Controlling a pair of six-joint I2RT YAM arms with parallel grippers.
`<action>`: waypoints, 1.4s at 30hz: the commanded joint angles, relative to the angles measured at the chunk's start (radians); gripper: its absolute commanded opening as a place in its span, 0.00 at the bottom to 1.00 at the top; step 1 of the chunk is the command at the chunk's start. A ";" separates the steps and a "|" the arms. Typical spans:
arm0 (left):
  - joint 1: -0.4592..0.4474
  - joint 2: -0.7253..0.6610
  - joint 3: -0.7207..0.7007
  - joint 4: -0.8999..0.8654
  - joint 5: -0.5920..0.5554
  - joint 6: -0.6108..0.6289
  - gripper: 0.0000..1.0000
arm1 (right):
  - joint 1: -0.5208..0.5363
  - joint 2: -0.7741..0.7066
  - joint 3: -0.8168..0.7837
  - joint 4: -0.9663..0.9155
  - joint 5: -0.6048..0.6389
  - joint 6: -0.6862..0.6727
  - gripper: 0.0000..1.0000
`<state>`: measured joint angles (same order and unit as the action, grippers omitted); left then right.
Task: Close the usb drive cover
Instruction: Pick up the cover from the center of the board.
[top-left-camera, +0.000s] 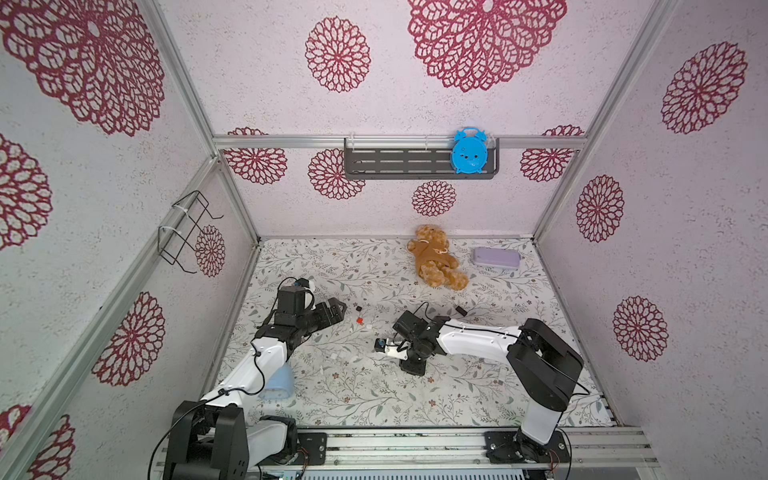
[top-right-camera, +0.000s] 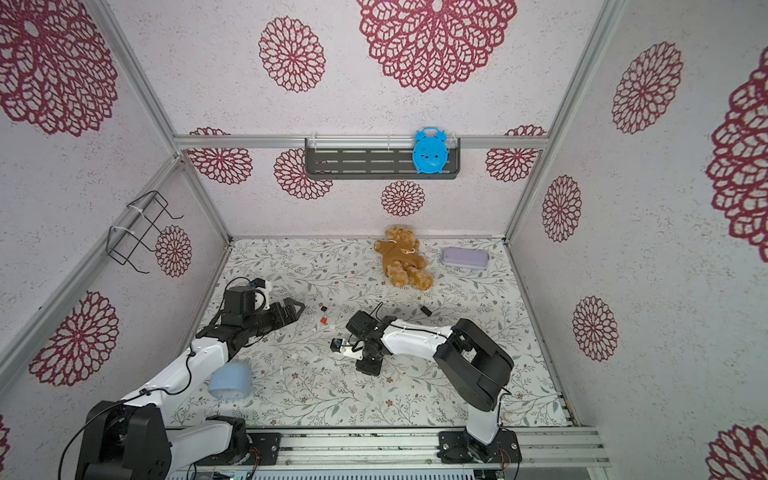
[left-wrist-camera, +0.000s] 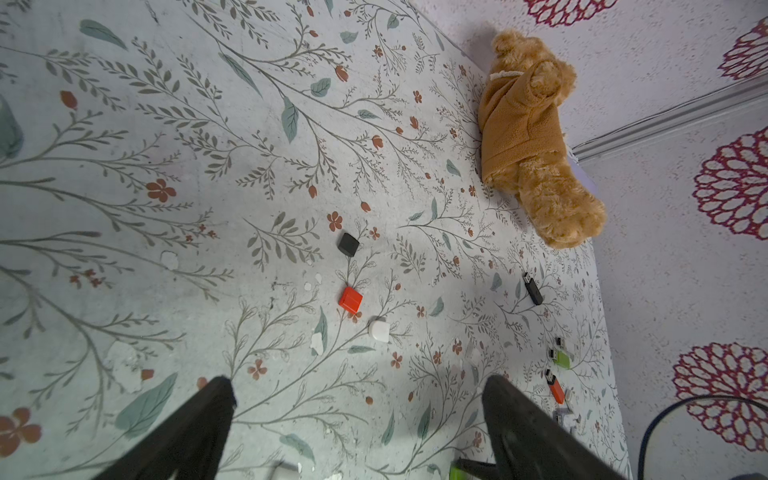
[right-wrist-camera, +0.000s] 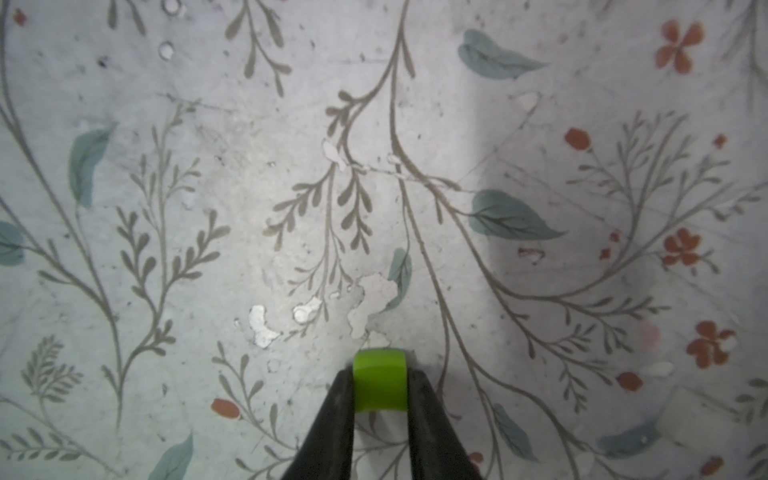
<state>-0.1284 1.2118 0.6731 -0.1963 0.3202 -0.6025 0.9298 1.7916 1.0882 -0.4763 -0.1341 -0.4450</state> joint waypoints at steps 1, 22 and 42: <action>-0.008 0.006 0.000 0.009 -0.006 0.017 0.97 | -0.004 0.012 0.000 -0.043 0.013 0.006 0.21; -0.120 0.176 0.047 0.303 0.551 -0.075 0.85 | -0.115 -0.399 -0.145 0.288 0.053 -0.028 0.17; -0.293 0.355 0.167 0.395 0.573 -0.117 0.62 | -0.120 -0.445 -0.148 0.399 0.015 0.002 0.17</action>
<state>-0.4030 1.5536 0.8169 0.1642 0.9001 -0.7197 0.8078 1.3834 0.9409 -0.1234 -0.0933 -0.4606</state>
